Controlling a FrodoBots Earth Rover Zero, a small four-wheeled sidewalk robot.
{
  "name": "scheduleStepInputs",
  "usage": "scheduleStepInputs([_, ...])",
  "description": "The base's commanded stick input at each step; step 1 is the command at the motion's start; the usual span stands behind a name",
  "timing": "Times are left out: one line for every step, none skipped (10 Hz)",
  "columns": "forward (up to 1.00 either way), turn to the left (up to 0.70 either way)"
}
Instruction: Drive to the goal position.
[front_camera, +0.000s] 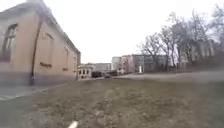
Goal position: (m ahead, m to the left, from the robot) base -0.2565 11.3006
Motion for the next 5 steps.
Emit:
scheduleStepInputs([0.7, 0.35])
scheduleStepInputs([0.7, 0.35])
scheduleStepInputs([0.7, 0.35])
scheduleStepInputs([0.7, 0.35])
scheduleStepInputs([0.7, 0.35])
